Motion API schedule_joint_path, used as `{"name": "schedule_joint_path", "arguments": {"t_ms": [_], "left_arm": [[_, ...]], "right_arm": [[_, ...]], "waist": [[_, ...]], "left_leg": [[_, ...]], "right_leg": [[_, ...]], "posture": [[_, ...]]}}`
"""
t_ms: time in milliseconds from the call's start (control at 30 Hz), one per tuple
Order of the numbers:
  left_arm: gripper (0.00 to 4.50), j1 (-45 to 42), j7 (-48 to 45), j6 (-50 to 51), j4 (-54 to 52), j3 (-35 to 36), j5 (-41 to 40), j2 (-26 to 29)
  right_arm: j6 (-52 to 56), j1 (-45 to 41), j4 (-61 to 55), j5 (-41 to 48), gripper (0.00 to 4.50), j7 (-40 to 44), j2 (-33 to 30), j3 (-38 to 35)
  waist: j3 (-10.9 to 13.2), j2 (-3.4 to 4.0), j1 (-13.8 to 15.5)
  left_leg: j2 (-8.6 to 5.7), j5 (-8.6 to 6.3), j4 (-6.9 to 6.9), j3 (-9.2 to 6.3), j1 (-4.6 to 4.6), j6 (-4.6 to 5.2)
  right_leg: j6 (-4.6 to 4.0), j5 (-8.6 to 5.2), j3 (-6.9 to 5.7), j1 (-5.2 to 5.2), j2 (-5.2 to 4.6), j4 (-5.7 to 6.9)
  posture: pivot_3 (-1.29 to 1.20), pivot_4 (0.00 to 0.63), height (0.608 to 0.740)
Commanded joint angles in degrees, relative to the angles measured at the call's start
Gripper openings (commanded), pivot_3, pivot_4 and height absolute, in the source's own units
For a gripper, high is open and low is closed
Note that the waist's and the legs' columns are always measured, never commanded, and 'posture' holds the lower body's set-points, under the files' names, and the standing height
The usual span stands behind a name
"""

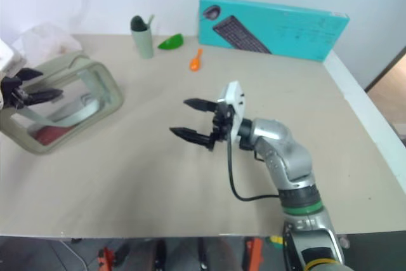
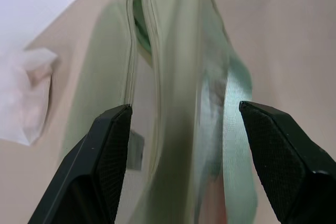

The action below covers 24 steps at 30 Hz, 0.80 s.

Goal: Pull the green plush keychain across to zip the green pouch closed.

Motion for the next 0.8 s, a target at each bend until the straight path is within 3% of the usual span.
{"name": "schedule_joint_path", "arguments": {"t_ms": [33,300,400,633,667,800], "left_arm": [[3.38,-2.5,-0.9,-0.9,1.7,0.3,2.4,-0.5],[3.38,-4.3,-2.9,-1.0,3.2,-0.5,5.3,-3.0],[2.58,-4.6,-3.1,-1.1,3.2,-0.8,6.1,-4.0],[0.21,-4.2,-4.7,-0.7,2.7,-0.8,7.1,-5.0],[0.04,-4.1,-5.0,-0.7,2.6,-0.8,7.2,-5.1],[0.04,-4.5,-5.5,-0.4,2.3,-0.7,7.5,-5.6]], "right_arm": [[0.5,0.0,-4.4,2.6,4.50,-0.4,-0.2,-1.6],[1.6,-0.3,-6.4,5.4,4.50,-1.4,-0.7,-2.6],[1.3,-0.5,-6.6,6.2,4.50,-2.5,0.0,-3.2],[1.1,-1.1,-6.2,7.5,4.50,-4.7,1.4,-4.5],[1.1,-1.1,-6.3,7.3,4.50,-4.8,1.4,-4.3],[0.7,-0.8,-6.3,6.6,4.50,-5.1,1.3,-3.7]], "waist": [[0.0,0.00,0.0],[0.0,-0.04,0.0],[0.0,-0.04,0.0],[0.0,-0.04,0.0],[0.0,-0.04,0.0],[0.0,-0.04,0.0]], "left_leg": [[-0.01,0.00,0.02,0.00,0.00,0.00],[-0.03,0.00,0.21,-0.02,0.00,0.00],[-0.04,0.00,0.37,-0.01,0.00,0.01],[-0.02,0.05,0.74,-0.04,0.00,0.06],[-0.02,0.06,0.75,-0.04,0.00,0.08],[-0.02,0.08,0.77,-0.04,0.01,0.09]], "right_leg": [[0.00,0.00,0.00,0.00,-0.01,0.02],[0.01,0.00,0.01,-0.01,-0.03,0.25],[0.01,0.00,0.00,-0.01,-0.03,0.43],[0.08,0.09,-0.01,0.01,-0.01,0.70],[0.09,0.11,0.00,0.01,-0.01,0.71],[0.10,0.14,0.00,0.03,-0.02,0.71]], "posture": [[0.00,0.150,0.740],[0.00,0.150,0.740],[0.00,0.150,0.740],[0.00,0.150,0.740],[0.00,0.150,0.740],[0.00,0.150,0.740]]}}
